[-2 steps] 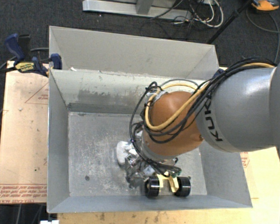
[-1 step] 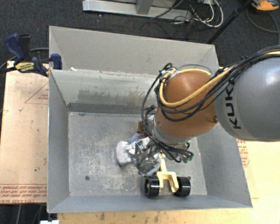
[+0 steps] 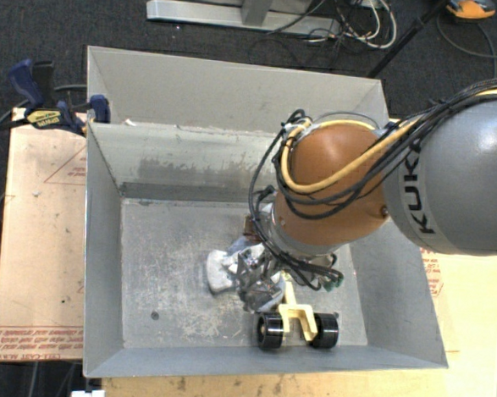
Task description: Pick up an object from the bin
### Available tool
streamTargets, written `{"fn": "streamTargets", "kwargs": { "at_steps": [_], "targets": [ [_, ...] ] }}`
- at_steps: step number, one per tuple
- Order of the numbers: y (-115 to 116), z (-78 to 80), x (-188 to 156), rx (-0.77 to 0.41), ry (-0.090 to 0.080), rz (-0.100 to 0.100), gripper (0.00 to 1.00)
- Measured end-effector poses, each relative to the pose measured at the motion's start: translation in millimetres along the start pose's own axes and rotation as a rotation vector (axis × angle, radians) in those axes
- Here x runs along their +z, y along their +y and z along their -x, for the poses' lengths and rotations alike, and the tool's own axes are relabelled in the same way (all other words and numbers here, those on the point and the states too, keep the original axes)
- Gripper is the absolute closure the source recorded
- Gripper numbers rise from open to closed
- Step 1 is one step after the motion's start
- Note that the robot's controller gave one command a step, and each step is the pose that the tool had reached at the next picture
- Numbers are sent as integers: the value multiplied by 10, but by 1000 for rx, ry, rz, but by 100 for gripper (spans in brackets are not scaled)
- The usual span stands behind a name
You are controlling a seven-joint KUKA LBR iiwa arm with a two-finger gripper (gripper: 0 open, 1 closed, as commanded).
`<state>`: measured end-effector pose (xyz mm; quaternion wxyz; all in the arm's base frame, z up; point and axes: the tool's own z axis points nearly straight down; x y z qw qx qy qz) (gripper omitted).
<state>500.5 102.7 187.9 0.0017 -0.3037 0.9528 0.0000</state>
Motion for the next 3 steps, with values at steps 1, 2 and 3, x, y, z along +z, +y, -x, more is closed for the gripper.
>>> {"fn": "streamTargets", "kwargs": {
  "at_steps": [1,2,3],
  "targets": [
    [-390,-205,-661,0,0,1,100],
    [-389,-205,-660,0,0,1,100],
    [-584,-339,-412,31,-7,-1,100]
  ]
}}
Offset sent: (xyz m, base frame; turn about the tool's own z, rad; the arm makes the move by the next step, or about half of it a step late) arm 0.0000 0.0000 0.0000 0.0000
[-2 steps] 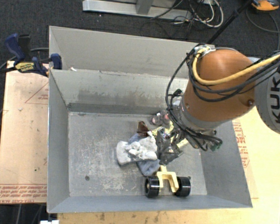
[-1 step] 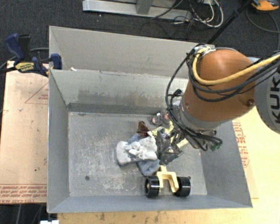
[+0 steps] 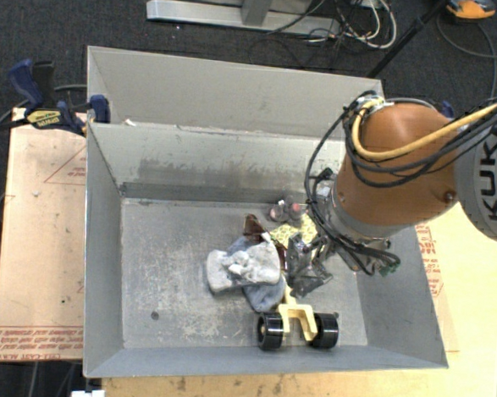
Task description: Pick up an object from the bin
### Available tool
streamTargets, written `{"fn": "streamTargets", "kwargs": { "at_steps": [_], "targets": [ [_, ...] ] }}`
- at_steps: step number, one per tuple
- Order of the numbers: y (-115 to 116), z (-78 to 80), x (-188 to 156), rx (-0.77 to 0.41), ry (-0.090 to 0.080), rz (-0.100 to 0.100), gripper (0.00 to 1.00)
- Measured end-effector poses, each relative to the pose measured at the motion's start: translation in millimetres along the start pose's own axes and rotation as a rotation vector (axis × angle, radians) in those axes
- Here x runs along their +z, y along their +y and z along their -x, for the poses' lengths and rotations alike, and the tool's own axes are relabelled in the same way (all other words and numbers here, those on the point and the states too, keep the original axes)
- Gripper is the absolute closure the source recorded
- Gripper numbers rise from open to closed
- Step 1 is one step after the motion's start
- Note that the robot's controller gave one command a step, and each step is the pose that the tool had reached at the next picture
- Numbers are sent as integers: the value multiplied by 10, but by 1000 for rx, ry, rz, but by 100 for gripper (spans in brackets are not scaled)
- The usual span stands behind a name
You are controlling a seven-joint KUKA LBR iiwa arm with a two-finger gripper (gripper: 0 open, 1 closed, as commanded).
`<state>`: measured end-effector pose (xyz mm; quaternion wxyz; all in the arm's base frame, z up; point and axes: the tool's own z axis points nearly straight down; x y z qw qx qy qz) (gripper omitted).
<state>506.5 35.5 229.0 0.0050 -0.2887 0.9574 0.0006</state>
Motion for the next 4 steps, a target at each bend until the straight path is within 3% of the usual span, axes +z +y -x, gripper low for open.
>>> {"fn": "streamTargets", "kwargs": {
  "at_steps": [1,2,3,4],
  "targets": [
    [-28,-97,1000,88,13,5,0],
    [-27,-91,971,88,10,3,0],
    [-158,-157,1481,-377,-5,-5,100],
    [-160,-157,1481,-377,-5,-5,100]
  ]
}}
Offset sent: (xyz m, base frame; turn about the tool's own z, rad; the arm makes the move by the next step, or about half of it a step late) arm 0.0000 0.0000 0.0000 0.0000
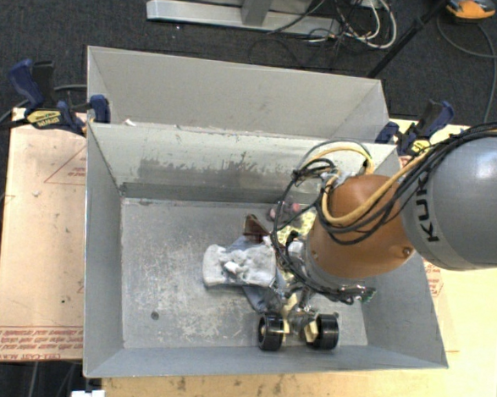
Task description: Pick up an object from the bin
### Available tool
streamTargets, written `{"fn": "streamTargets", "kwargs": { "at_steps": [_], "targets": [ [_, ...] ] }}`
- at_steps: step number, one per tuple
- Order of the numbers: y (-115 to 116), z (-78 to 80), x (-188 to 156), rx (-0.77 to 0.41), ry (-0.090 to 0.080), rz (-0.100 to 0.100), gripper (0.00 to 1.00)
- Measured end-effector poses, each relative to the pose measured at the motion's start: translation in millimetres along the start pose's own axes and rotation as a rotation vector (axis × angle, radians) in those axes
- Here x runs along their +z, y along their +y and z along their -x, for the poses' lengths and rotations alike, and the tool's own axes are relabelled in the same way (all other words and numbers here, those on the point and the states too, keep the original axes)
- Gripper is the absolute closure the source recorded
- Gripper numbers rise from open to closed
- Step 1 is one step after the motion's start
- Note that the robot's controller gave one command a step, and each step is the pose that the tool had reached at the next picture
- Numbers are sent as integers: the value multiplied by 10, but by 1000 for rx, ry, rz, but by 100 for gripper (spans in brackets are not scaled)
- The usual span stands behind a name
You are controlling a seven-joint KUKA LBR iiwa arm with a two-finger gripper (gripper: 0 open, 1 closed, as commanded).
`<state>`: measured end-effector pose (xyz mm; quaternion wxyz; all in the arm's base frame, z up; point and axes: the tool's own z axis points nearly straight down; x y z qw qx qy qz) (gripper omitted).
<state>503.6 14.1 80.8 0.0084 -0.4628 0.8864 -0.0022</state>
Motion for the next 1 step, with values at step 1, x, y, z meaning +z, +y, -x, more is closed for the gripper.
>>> {"fn": "streamTargets", "kwargs": {
  "at_steps": [1],
  "targets": [
    [-143,-16,-1318,63,10,11,100]
  ]
}}
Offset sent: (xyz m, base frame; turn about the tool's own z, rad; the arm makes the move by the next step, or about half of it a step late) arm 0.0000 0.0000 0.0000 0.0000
